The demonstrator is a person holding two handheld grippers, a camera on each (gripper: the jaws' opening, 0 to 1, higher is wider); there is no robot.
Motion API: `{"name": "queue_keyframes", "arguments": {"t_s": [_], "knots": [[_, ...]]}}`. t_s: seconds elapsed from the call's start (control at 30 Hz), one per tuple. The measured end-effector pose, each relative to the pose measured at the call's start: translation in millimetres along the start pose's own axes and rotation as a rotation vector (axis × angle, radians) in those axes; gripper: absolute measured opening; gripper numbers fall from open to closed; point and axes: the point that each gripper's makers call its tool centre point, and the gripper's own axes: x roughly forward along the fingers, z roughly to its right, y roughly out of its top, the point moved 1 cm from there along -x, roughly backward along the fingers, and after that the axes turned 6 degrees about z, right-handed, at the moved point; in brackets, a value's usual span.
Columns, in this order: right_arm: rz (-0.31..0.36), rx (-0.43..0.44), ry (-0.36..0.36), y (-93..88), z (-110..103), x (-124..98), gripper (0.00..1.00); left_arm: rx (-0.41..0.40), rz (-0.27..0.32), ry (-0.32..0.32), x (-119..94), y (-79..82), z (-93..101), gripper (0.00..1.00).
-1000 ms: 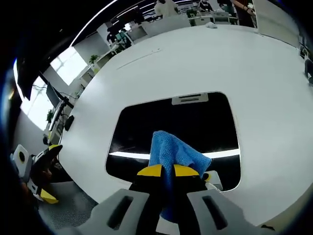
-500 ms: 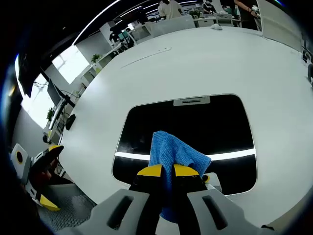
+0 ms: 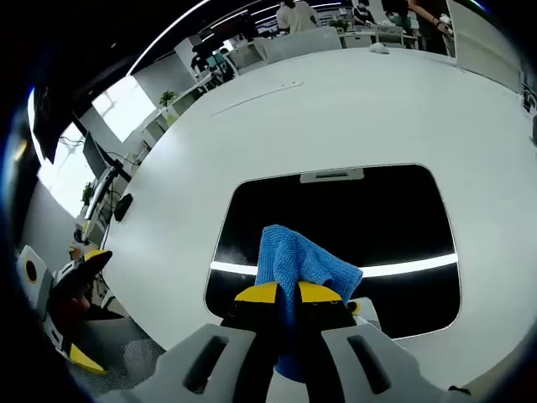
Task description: Wipe the mirror surface with the cleaning cloth until all visible marks leave the cleaned area.
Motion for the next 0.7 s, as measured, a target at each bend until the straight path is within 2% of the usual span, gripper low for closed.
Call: {"name": "queue_keyframes", "arguments": {"t_s": [0.33, 0.7], "knots": [[-0.004, -0.056, 0.004, 0.2, -18.1, 6.1, 0.02, 0.002, -0.001, -0.001, 0.3, -1.3, -1.7, 0.99], [-0.012, -0.078, 0.025, 1.0, -32.7, 13.4, 0.02, 0.005, -0.001, -0.003, 0.6, -2.2, -2.4, 0.99]]}}
